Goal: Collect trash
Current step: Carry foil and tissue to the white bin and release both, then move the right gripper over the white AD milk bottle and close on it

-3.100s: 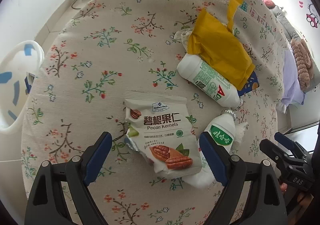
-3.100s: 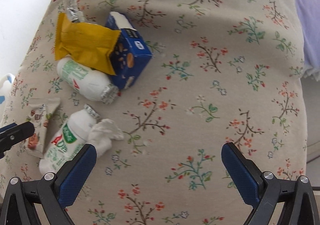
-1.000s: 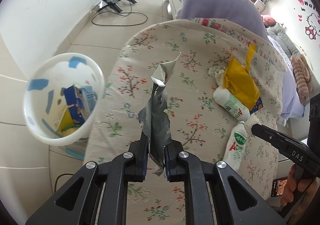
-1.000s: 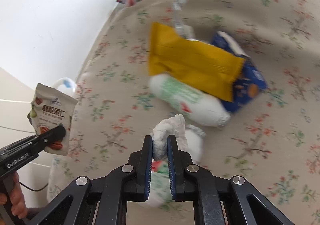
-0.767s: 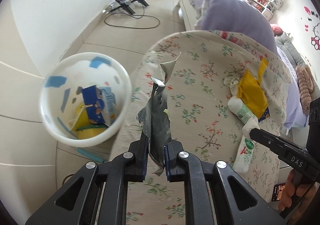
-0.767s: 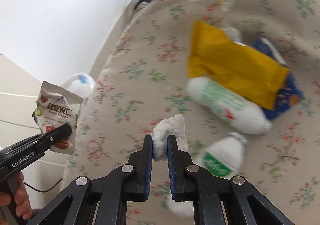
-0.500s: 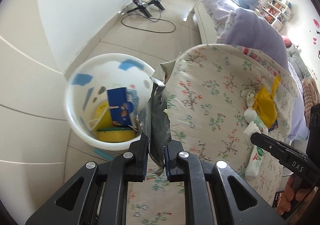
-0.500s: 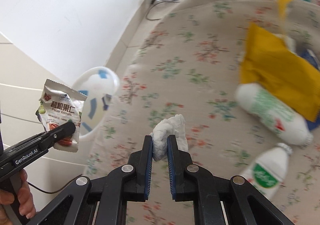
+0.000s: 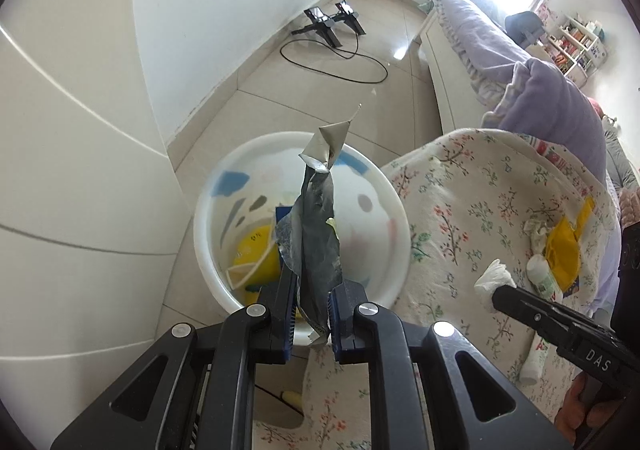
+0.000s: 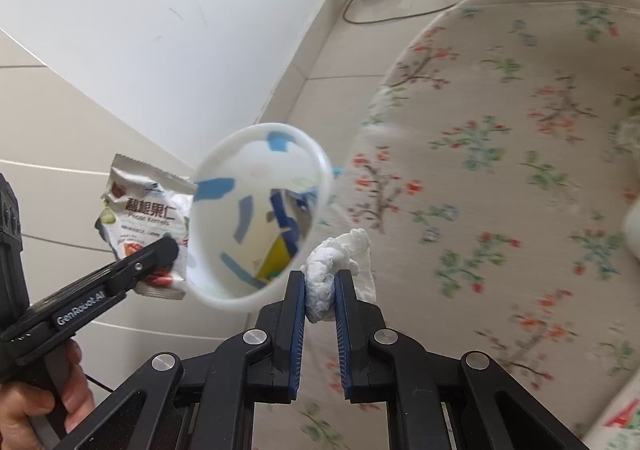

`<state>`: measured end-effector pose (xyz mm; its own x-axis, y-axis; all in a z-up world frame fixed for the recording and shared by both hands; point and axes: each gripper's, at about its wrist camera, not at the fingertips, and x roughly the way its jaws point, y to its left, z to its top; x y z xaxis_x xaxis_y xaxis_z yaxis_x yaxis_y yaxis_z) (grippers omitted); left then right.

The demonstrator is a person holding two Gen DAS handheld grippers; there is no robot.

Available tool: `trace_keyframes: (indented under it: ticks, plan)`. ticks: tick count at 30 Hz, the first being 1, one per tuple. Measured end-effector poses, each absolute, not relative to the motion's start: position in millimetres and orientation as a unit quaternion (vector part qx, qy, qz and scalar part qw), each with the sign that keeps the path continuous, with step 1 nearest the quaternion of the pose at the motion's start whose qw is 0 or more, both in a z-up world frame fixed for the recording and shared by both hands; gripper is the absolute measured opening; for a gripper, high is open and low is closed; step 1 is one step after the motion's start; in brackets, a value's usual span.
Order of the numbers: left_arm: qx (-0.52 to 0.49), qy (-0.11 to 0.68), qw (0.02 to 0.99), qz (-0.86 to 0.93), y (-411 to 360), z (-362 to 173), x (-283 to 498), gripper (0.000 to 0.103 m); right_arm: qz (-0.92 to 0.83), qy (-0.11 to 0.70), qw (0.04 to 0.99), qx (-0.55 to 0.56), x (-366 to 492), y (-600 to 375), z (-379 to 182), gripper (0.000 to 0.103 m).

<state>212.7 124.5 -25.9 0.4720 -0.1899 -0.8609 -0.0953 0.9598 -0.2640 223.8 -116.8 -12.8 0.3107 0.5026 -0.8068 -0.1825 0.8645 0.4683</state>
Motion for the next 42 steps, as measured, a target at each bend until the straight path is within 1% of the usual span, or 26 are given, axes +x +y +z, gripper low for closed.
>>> trace_keyframes:
  ticks: [1, 2, 3, 5, 7, 9, 11, 17, 20, 21, 22, 23, 24, 34, 35, 36, 37, 38, 39, 42]
  plan:
    - [-0.136, 0.514, 0.846, -0.023, 127, -27, 216, 0.022, 0.219, 0.547, 0.794, 0.149, 226, -112, -14, 0.012]
    - [-0.132, 0.518, 0.845, -0.016, 128, -27, 218, 0.041, 0.222, 0.547, 0.793, 0.151, 227, -108, -15, 0.012]
    - [-0.129, 0.517, 0.846, -0.005, 131, -28, 218, 0.063, 0.225, 0.547, 0.792, 0.153, 228, -105, -15, 0.012]
    - [-0.124, 0.509, 0.852, 0.015, 137, -25, 216, 0.075, 0.231, 0.547, 0.789, 0.155, 231, -97, -16, 0.013]
    - [-0.123, 0.51, 0.851, 0.021, 142, -24, 215, 0.076, 0.235, 0.548, 0.788, 0.156, 232, -90, -17, 0.013]
    - [-0.124, 0.514, 0.849, 0.026, 147, -24, 213, 0.081, 0.237, 0.549, 0.786, 0.158, 235, -83, -19, 0.013]
    - [-0.121, 0.517, 0.847, 0.033, 151, -25, 210, 0.083, 0.238, 0.55, 0.784, 0.159, 237, -78, -22, 0.013]
    - [-0.106, 0.522, 0.845, 0.055, 163, -27, 199, 0.089, 0.243, 0.554, 0.779, 0.167, 241, -66, -31, 0.013]
    - [-0.102, 0.521, 0.845, 0.061, 168, -27, 194, 0.092, 0.246, 0.553, 0.777, 0.171, 242, -61, -35, 0.017]
    - [-0.101, 0.52, 0.846, 0.062, 169, -26, 193, 0.094, 0.246, 0.551, 0.779, 0.172, 242, -60, -35, 0.023]
    - [-0.1, 0.518, 0.847, 0.063, 169, -25, 192, 0.095, 0.245, 0.55, 0.78, 0.172, 243, -60, -34, 0.033]
    - [-0.1, 0.517, 0.848, 0.063, 169, -24, 191, 0.096, 0.238, 0.549, 0.783, 0.173, 243, -61, -34, 0.064]
    - [-0.1, 0.516, 0.849, 0.062, 169, -23, 190, 0.096, 0.226, 0.543, 0.79, 0.174, 242, -63, -32, 0.081]
    - [-0.102, 0.517, 0.849, 0.048, 160, -18, 184, 0.097, 0.196, 0.533, 0.808, 0.16, 236, -81, -18, 0.084]
    - [-0.101, 0.516, 0.849, 0.048, 159, -18, 183, 0.099, 0.191, 0.534, 0.809, 0.155, 235, -83, -17, 0.087]
    - [-0.099, 0.516, 0.85, 0.048, 157, -17, 182, 0.103, 0.186, 0.534, 0.811, 0.152, 234, -84, -17, 0.092]
    - [-0.097, 0.514, 0.851, 0.047, 155, -17, 182, 0.103, 0.177, 0.534, 0.814, 0.146, 232, -87, -15, 0.095]
    - [-0.096, 0.513, 0.852, 0.046, 153, -16, 181, 0.103, 0.168, 0.532, 0.818, 0.14, 231, -89, -14, 0.102]
    - [-0.094, 0.512, 0.853, 0.045, 151, -15, 180, 0.103, 0.159, 0.53, 0.822, 0.134, 229, -91, -11, 0.103]
    - [-0.094, 0.511, 0.854, 0.036, 145, -12, 178, 0.103, 0.14, 0.526, 0.831, 0.116, 223, -101, -7, 0.103]
